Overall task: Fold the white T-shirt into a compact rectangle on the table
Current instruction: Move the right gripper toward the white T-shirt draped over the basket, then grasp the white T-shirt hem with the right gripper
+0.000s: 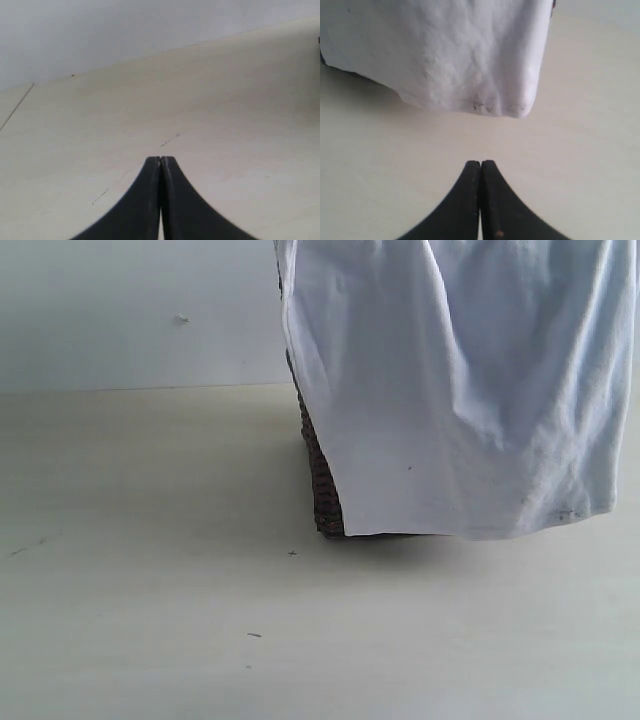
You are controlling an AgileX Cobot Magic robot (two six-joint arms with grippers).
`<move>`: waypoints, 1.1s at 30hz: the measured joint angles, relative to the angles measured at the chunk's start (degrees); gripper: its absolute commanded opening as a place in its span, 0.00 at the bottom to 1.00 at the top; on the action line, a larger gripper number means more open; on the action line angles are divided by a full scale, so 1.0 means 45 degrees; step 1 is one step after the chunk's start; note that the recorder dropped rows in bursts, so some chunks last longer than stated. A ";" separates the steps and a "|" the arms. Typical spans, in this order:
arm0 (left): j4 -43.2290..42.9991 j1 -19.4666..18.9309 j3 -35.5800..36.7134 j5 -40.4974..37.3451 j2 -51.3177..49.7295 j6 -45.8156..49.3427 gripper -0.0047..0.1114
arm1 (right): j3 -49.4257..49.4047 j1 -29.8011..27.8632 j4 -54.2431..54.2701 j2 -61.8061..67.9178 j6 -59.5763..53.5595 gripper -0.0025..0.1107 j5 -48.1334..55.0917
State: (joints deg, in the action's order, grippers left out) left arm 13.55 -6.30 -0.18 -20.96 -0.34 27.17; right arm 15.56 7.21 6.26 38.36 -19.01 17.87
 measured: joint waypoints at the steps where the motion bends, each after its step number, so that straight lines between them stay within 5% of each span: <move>1: 0.0000 0.0000 0.0000 0.0000 0.0000 0.0000 0.04 | 0.0595 0.0000 0.0029 0.1213 -0.0031 0.02 0.0164; 8: 0.0000 0.0000 0.0000 0.0000 0.0000 0.0000 0.04 | 0.3729 0.0000 0.3352 0.4797 -0.1576 0.02 0.2473; 16: 0.0000 0.0000 0.0000 0.0000 0.0000 0.0000 0.04 | 0.5027 0.0000 1.0905 0.5096 -1.3125 0.02 0.6394; 20: 0.0000 0.0000 0.0000 0.0000 0.0000 0.0000 0.04 | 0.5027 0.0000 1.2082 0.5643 -1.4938 0.03 0.6961; 23: 0.0000 0.0000 0.0000 0.0000 0.0000 0.0000 0.04 | 0.5027 0.0000 1.2118 0.6028 -1.5190 0.15 0.7411; 28: 0.0000 0.0000 0.0000 0.0000 0.0000 0.0000 0.04 | 0.5264 0.0000 1.1892 0.6582 -1.5300 0.60 0.9027; 33: 0.0000 0.0000 0.0000 0.0000 0.0000 0.0000 0.04 | 0.6611 0.0000 1.1650 0.7729 -1.4617 0.65 0.9462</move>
State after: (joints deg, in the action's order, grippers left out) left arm 13.55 -6.30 -0.18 -20.96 -0.34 27.17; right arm 45.31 7.21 58.69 73.14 -84.79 60.45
